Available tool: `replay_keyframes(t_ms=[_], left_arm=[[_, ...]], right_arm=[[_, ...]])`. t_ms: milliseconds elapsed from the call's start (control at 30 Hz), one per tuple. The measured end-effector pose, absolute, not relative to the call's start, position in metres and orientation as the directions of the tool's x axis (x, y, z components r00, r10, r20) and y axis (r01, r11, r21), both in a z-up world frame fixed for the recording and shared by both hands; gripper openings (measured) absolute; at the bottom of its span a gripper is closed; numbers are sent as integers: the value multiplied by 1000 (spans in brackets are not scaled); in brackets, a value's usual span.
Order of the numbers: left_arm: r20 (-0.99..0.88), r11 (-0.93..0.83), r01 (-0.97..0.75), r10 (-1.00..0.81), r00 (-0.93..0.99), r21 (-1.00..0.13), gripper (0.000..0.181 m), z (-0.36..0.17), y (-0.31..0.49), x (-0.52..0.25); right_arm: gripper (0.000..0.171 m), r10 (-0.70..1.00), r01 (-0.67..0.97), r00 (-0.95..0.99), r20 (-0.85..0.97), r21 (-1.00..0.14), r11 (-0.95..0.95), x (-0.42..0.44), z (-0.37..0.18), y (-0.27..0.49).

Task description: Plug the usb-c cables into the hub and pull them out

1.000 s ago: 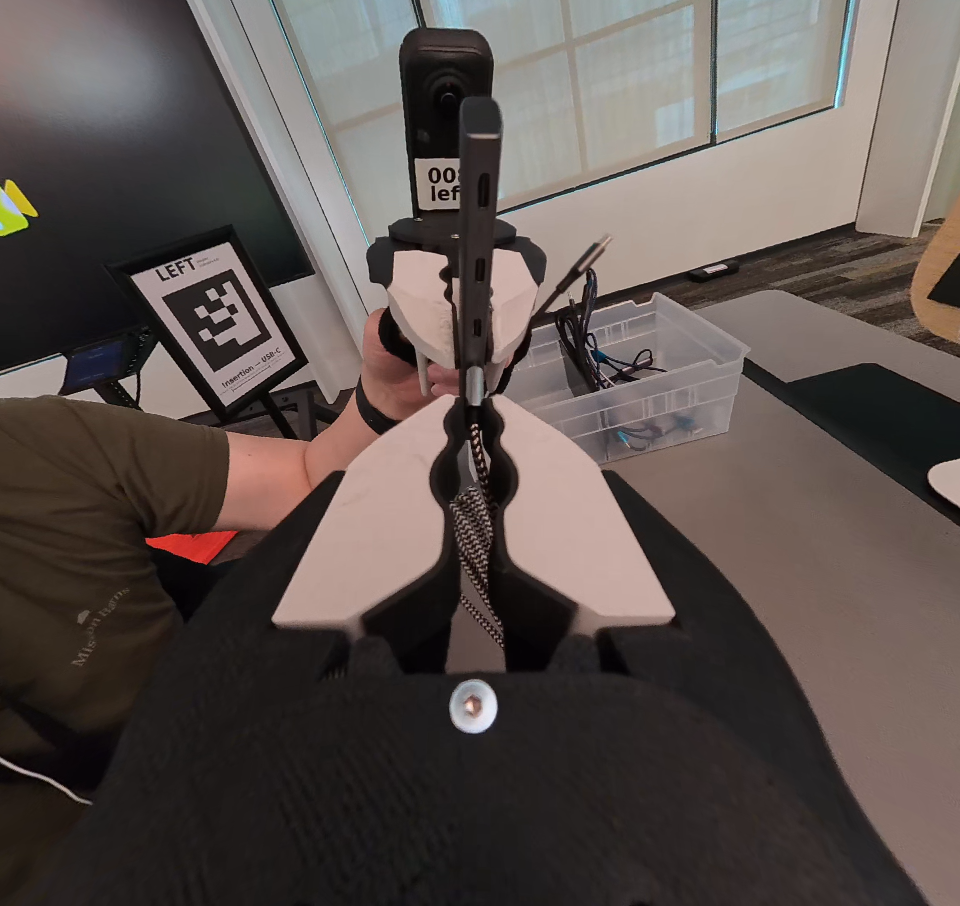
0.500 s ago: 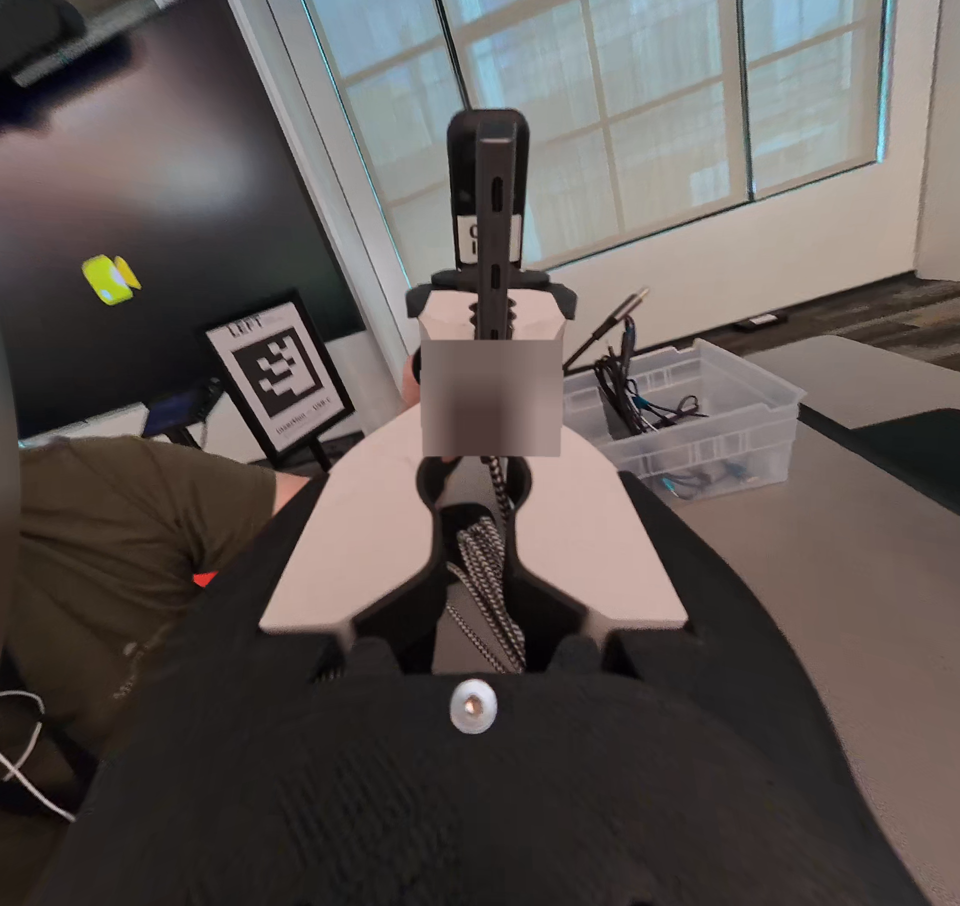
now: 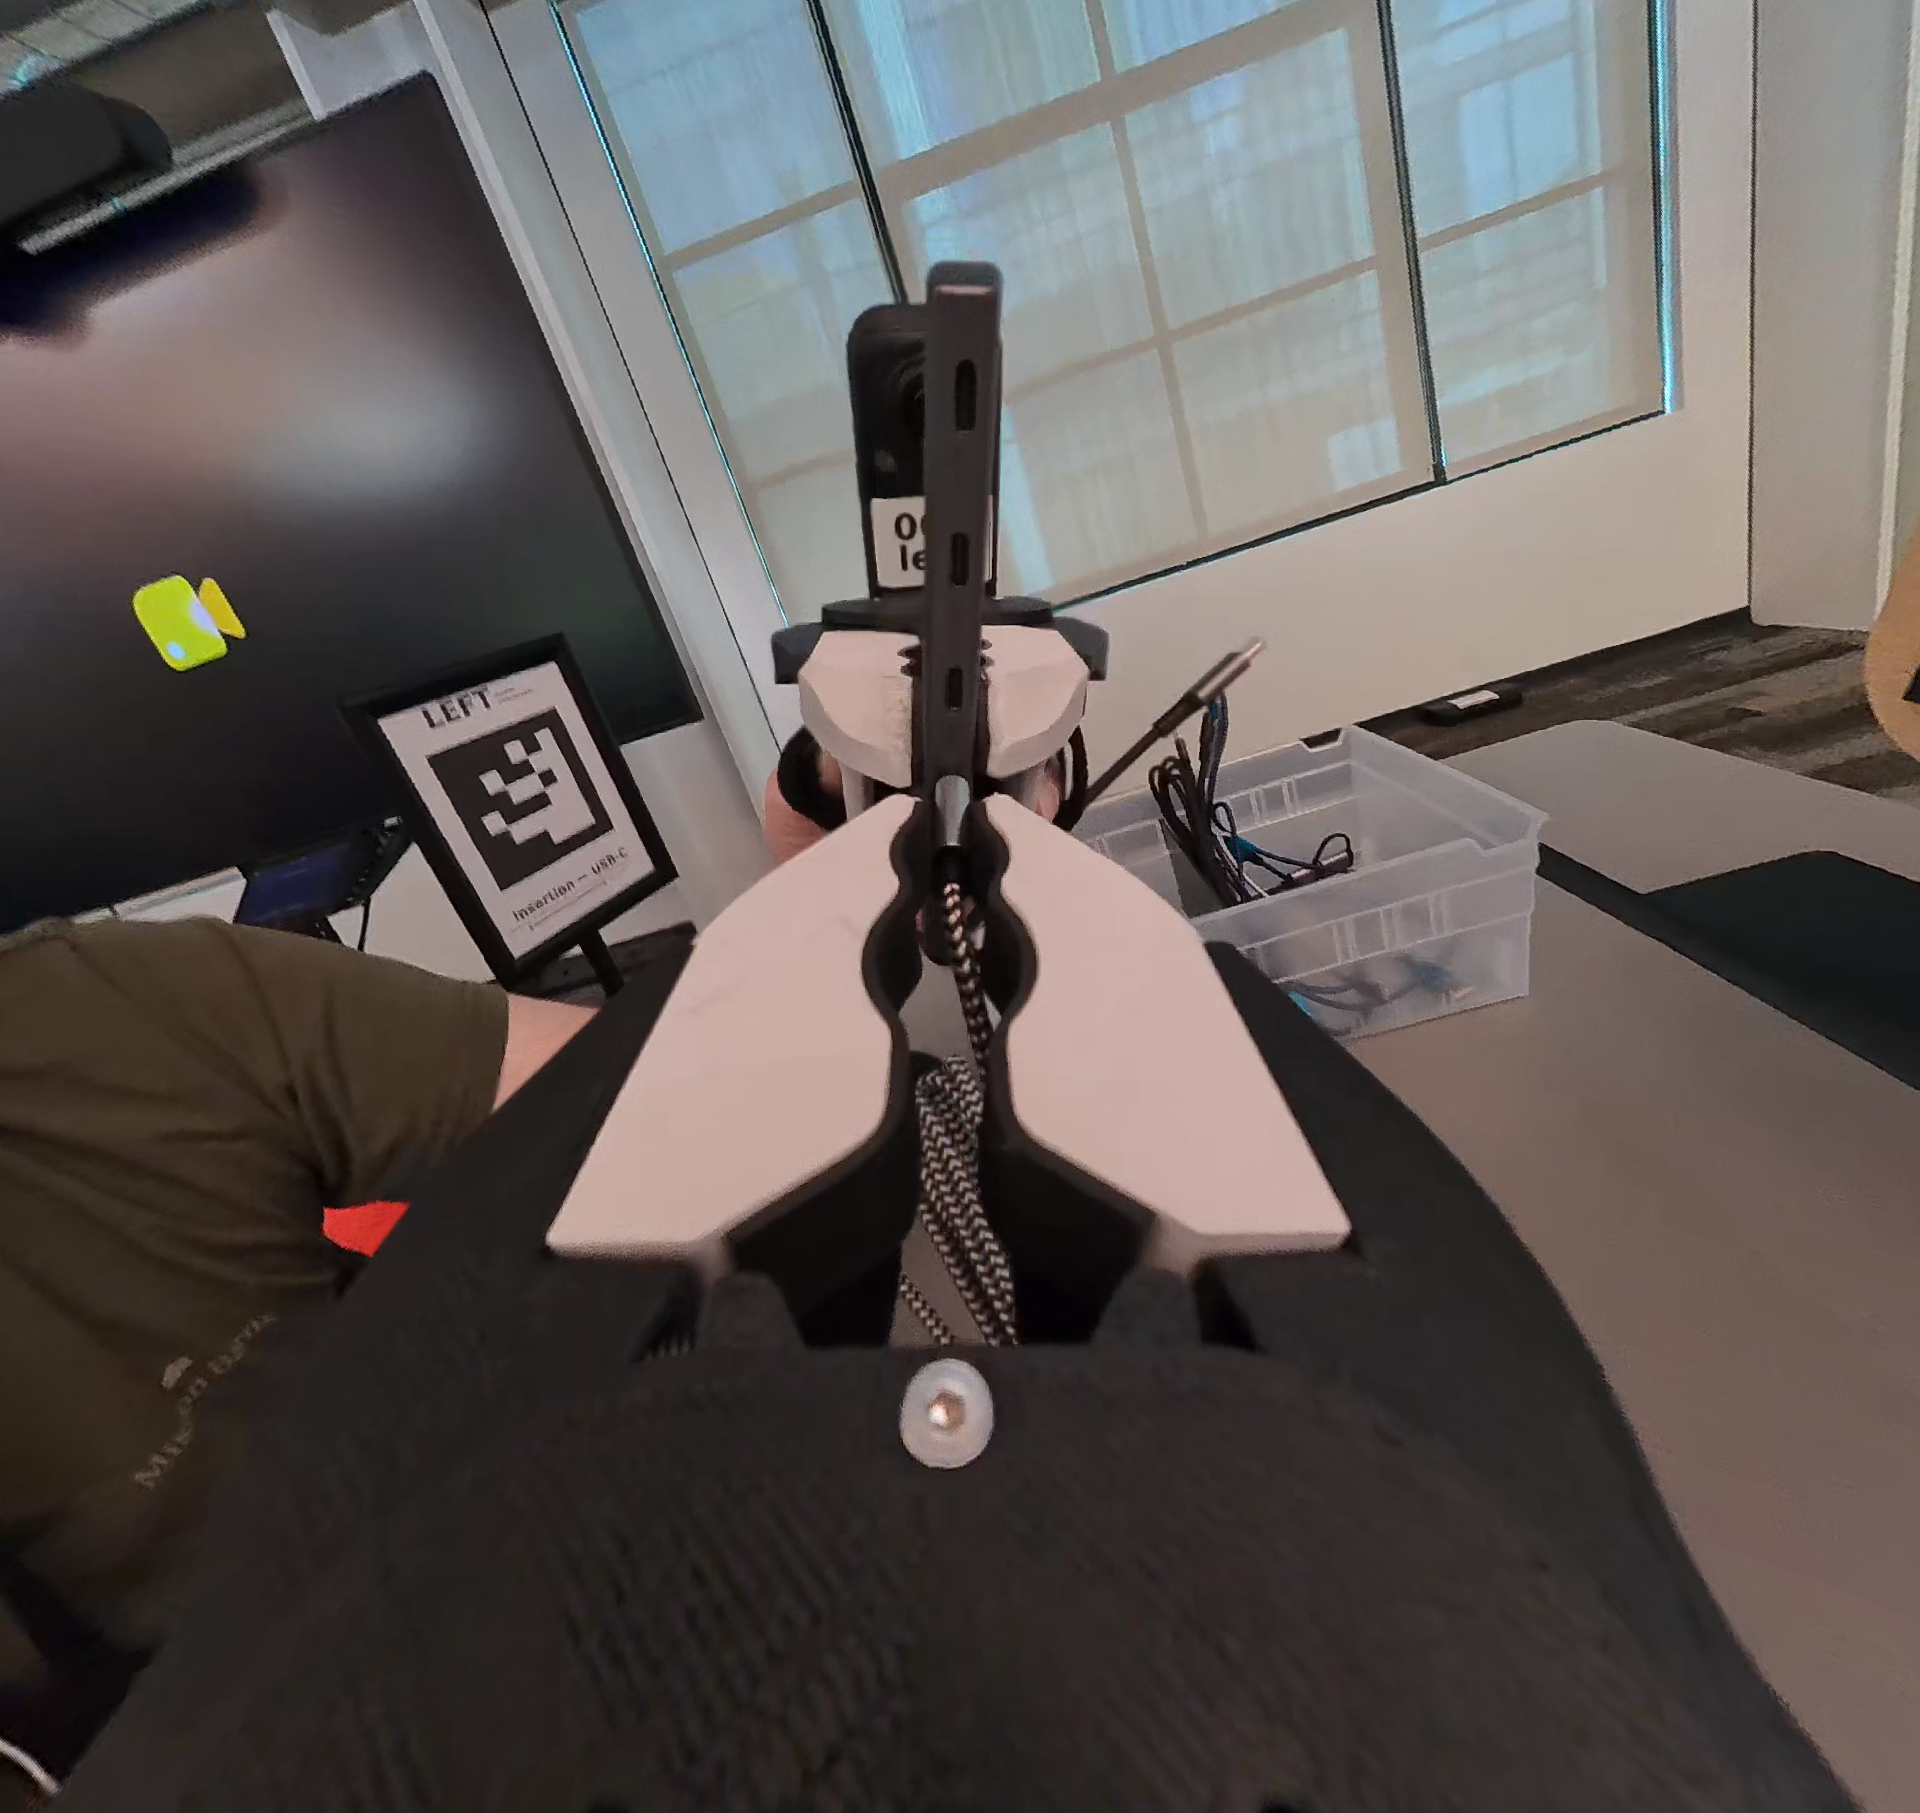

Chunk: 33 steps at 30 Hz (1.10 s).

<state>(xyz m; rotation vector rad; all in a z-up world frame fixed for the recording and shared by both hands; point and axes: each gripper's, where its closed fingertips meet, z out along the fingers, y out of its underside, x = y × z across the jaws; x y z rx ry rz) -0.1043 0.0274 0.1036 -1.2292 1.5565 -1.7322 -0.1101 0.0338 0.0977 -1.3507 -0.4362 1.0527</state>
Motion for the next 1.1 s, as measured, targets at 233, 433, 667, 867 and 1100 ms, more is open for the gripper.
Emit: replay_keyframes(t_ms=[233,433,667,867,1100], left_arm=[[340,-229,-273,-804,-488,-934,10,94,25,-105],[333,-210,-289,-803,-494,-934,9,91,23,-105],[335,-226,-272,-814,-474,-935,9,92,30,-104],[330,-231,-257,-821,-466,-938,9,93,32,-103],[324,-230,-249,-825,-462,-941,9,94,32,-103]], right_arm=[[7,794,-224,574,-201,-971,-84,-113,89,35],[7,815,-218,543,-202,-971,-95,-113,87,33],[7,805,-294,524,-279,-946,-137,-106,90,37],[7,801,-306,517,-303,-939,-158,-105,89,38],[8,795,-294,530,-296,-943,-155,-106,89,38]])
